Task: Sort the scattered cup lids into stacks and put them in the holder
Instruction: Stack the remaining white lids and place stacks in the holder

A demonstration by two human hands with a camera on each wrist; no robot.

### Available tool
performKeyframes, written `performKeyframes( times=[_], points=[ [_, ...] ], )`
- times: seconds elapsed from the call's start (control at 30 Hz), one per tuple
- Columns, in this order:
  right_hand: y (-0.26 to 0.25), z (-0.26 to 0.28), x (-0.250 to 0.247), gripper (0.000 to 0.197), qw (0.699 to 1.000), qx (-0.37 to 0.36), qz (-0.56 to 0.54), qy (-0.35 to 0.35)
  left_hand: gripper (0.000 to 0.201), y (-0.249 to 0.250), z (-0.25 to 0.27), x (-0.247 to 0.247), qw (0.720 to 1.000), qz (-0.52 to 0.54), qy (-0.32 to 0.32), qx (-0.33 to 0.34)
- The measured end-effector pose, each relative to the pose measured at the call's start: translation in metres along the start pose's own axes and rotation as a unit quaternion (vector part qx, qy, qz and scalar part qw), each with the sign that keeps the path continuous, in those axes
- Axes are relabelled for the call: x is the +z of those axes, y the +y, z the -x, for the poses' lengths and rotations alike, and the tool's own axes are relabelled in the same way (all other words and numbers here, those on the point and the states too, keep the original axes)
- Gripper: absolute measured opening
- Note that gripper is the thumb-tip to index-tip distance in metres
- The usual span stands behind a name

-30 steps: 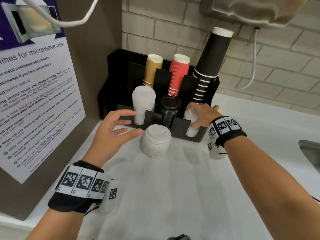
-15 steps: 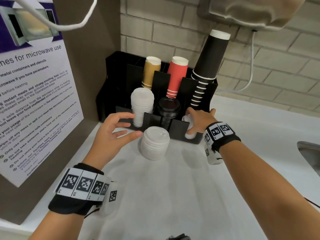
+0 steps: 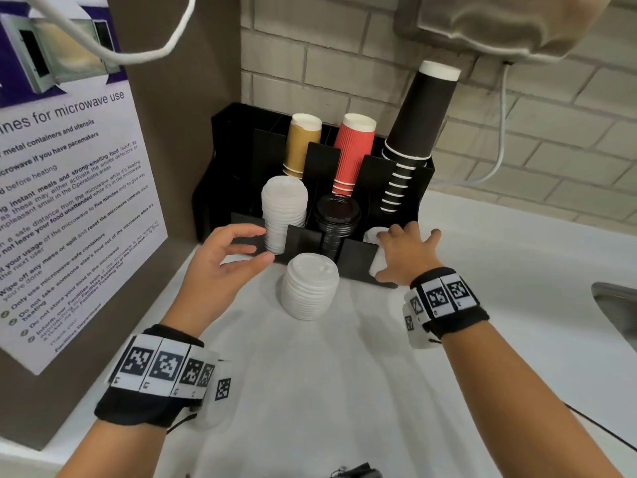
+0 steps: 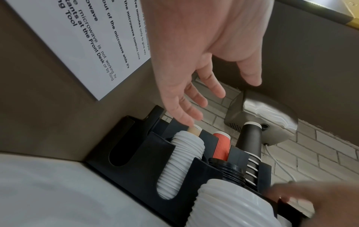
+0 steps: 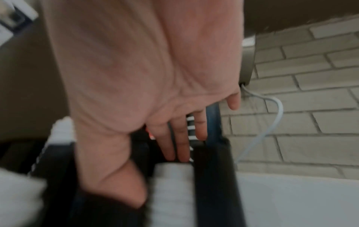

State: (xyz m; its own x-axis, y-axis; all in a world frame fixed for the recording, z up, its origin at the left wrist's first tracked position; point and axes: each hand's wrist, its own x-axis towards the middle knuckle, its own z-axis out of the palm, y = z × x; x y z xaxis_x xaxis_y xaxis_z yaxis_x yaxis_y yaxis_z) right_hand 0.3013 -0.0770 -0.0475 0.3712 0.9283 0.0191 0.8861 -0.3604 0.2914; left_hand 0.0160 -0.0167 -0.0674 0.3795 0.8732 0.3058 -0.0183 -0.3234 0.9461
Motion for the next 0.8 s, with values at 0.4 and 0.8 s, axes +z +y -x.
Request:
performKeyframes(
  times=[0.4,0.8],
  points=[
    [-0.100,0.014,-0.009,0.079,0.947,-0.122,-0.285,-0.088,0.033,-0.002,0.003,-0.002,1.000,0.018,-0.009,0.017],
    [-0.086,0.032,-0.035,0.061,0.826,-0.102,-0.553,0.028,0.075,0.001,0.011,0.006,0.996,0.021,-0.080,-0.026]
  ],
)
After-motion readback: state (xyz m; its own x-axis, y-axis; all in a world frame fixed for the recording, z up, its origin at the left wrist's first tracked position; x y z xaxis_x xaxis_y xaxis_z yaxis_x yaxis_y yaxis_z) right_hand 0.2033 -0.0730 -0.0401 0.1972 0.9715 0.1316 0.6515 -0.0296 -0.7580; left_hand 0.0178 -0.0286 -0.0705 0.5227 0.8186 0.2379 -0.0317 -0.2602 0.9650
